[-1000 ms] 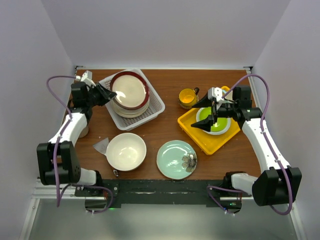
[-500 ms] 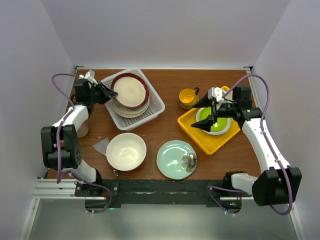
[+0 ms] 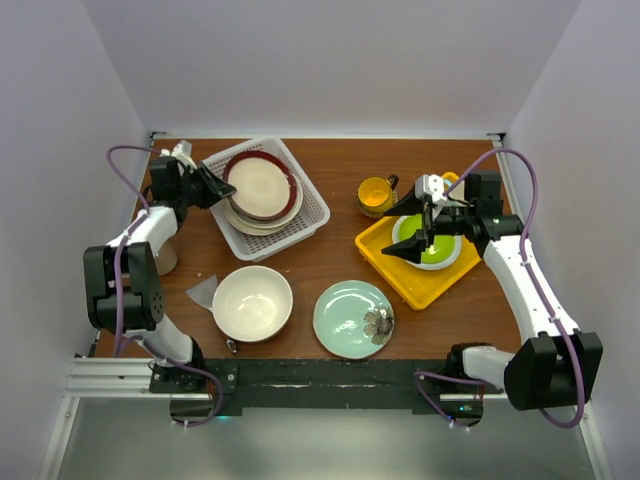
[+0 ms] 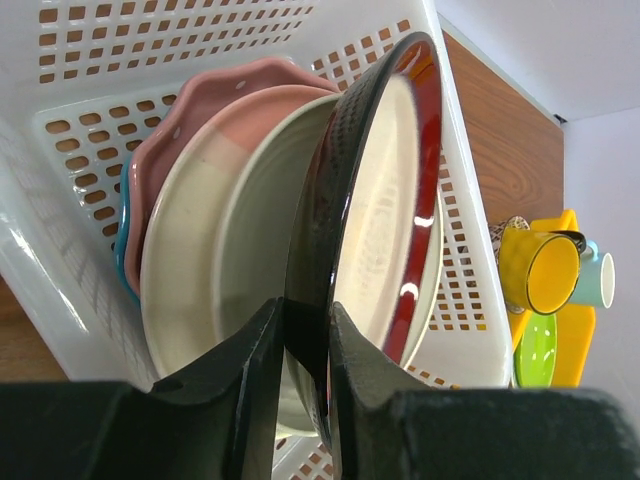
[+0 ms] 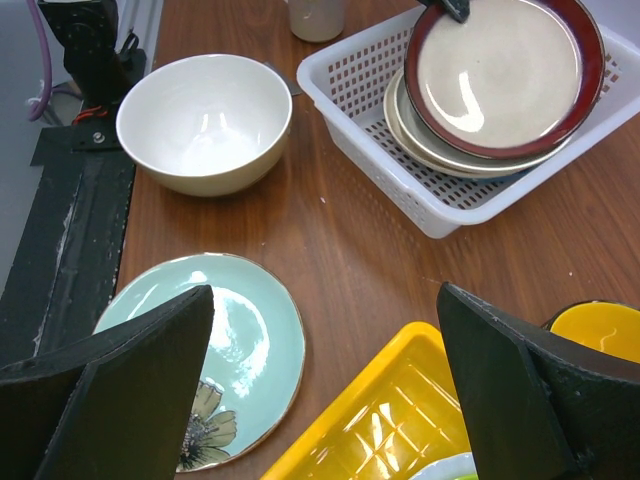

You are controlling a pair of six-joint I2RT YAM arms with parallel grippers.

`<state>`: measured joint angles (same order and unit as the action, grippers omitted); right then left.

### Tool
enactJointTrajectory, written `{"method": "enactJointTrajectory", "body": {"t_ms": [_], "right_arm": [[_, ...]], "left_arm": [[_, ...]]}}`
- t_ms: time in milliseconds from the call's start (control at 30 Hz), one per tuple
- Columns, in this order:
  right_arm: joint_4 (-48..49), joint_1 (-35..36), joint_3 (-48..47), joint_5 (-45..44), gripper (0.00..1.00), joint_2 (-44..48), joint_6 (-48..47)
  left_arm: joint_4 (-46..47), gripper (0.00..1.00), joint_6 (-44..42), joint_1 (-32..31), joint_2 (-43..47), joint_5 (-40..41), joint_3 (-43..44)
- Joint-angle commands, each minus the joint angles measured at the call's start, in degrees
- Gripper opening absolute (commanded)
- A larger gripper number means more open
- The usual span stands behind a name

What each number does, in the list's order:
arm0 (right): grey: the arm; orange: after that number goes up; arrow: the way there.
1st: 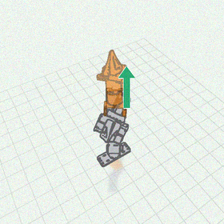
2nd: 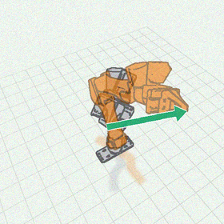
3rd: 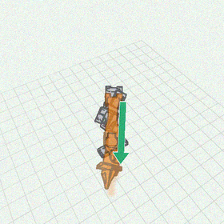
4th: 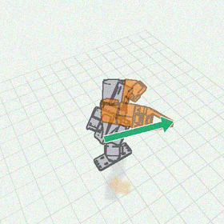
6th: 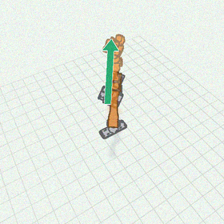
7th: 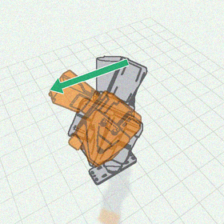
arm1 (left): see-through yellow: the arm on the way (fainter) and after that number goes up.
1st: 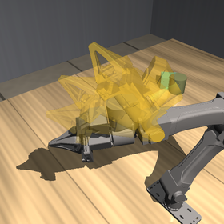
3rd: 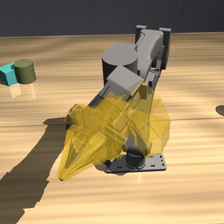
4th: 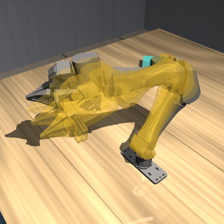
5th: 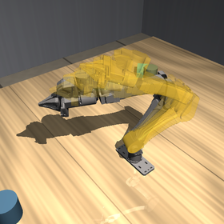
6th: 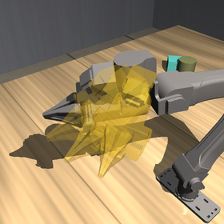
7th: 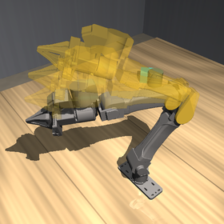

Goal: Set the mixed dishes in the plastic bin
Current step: Place the plate in the plastic bin.

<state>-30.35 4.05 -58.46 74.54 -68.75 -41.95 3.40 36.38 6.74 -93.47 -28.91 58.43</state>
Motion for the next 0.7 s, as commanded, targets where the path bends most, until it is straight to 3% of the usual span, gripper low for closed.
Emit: {"method": "enactJointTrajectory", "body": {"t_ms": [0,667], "right_arm": [[1.0,-0.4,0.2,1.4,0.97,-0.1,0.1],[-0.1,-0.6,-0.2,1.0,0.98,0.1,-1.0]], "left_arm": [[3.5,0.31,-1.3,0.5,1.1,-1.6,5.2],[-5.2,0.5,-7.8,0.5,2.2,6.3,9.3]]}}
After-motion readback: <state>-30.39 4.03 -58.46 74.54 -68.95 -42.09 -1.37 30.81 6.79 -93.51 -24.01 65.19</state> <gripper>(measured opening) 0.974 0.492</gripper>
